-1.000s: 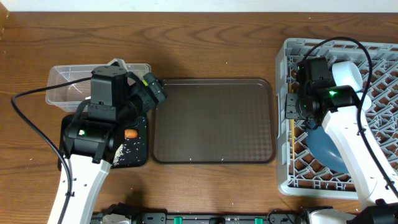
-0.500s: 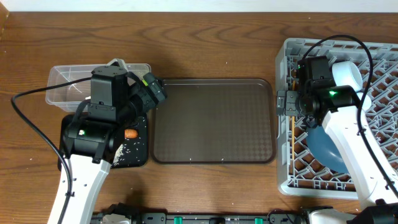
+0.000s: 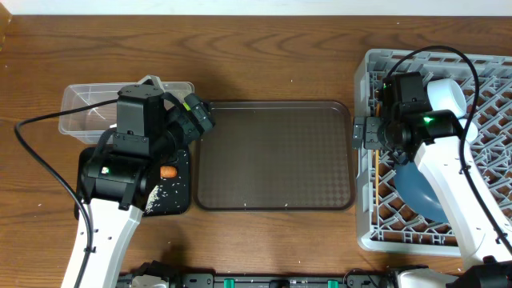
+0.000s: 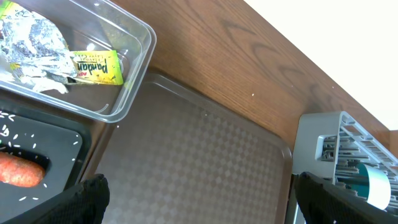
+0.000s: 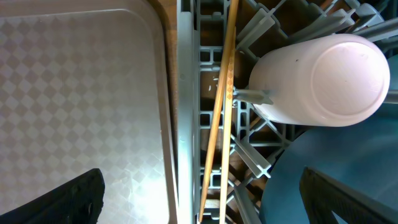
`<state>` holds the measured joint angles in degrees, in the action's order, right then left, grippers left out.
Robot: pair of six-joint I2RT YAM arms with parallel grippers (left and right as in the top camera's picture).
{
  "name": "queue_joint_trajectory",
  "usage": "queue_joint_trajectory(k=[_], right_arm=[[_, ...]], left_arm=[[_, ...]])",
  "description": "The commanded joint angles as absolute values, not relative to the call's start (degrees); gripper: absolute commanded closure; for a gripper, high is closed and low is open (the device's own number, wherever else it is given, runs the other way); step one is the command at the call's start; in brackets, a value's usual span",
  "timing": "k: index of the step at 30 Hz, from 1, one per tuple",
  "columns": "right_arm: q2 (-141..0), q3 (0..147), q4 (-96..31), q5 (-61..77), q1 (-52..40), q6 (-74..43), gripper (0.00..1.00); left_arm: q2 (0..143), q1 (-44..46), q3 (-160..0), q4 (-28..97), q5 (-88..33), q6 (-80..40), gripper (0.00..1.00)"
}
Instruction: Sort waste into correct bins and load items into the dishwasher rack
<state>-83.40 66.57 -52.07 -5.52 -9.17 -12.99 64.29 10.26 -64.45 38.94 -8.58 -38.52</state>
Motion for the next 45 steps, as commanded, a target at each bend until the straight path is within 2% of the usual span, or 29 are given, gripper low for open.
queue_joint_trajectory(k=[1, 13, 19, 45], right_arm=[[-82.4, 66.8, -52.0, -5.1, -8.9, -13.2, 0.01], [-82.0, 66.8, -52.0, -5.1, -8.9, -13.2, 0.01], [-76.8, 66.8, -52.1, -5.1, -8.9, -13.2, 0.01], [-13.5, 62.8, -50.1, -6.0, -11.7, -14.7, 0.01]], left_arm=[[64.3, 10.0, -65.1, 38.9, -7.9, -37.6, 0.02], [64.3, 10.0, -65.1, 39.0, -7.9, -37.5, 0.02], [64.3, 10.0, -65.1, 38.9, -7.9, -37.5, 0.02], [64.3, 10.0, -65.1, 38.9, -7.9, -37.5, 0.02]])
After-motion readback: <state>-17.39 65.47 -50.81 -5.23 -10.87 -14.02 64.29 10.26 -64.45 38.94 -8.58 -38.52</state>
